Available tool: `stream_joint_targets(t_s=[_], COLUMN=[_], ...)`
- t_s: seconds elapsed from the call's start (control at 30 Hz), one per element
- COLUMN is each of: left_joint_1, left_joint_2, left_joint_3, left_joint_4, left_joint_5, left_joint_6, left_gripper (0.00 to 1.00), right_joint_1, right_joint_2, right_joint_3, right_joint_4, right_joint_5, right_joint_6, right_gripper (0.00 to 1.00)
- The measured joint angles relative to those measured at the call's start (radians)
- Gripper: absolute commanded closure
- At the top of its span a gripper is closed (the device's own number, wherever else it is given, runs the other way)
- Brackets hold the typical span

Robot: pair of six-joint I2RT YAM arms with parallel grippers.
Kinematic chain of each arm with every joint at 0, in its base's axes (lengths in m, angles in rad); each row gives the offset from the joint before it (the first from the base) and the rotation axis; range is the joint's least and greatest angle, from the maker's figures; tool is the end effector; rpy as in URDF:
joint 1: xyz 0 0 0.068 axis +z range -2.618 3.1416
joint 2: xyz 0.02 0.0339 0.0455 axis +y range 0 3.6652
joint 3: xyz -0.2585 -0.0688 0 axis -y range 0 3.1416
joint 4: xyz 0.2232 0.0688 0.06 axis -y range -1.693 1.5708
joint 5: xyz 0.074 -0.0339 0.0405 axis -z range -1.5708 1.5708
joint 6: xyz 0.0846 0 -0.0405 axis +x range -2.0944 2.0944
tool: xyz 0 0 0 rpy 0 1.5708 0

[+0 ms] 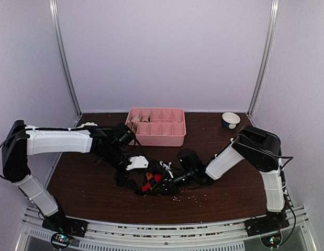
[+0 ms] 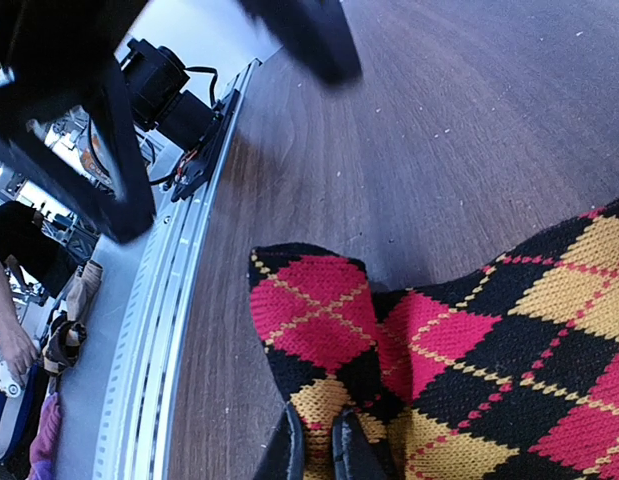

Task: Roll the socks
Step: Roll the sock at the center of the board.

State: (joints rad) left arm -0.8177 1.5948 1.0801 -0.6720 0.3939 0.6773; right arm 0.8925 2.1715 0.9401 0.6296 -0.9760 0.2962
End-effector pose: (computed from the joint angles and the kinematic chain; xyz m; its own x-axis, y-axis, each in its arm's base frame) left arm 0.1863 -0.2462 0.1732 -0.0103 0.8571 -0.5150 0.9990 -0.0135 -0.0425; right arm 0.1946 0.3531 0.0675 -0.5922 -0.4742 -0.6516 -0.7234 -0.0435 0.6891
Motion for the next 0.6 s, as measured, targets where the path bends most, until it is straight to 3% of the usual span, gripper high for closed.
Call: stream_joint_targets(t_s=[0.17,0.37,0.47,0.6], left_joint_1=[-0.029,-0.031,-0.031,-0.031], left_joint_2=[0.12,0.241,0.255,0.259], left_joint_3=[0.005,0.034,0.061,0.069], left_joint_4=[0.056,0.064,0.039,0.025], left_joint_5=[0.005,0.009,0.009,0.016], left_joint_6=[-0.057,-0.109,-0.122,-0.13], left_gripper=[0.62,0.94,0.97,0.91], right_joint_1=[-0.002,-0.002,-0.002,-0.002], right_joint_2=[0.001,0.0,0.0,-0.006], right_joint_3=[0.003,0.01,0.011,0.008], right_joint_4=[-0.005,-0.024,-0.029,-0.03], right_joint_5=[-0.006,-0.007,-0.005,0.007], right_joint_6=[0.001,0.002,0.001,0.001], right_gripper=[1.0,1.0,1.0,1.0])
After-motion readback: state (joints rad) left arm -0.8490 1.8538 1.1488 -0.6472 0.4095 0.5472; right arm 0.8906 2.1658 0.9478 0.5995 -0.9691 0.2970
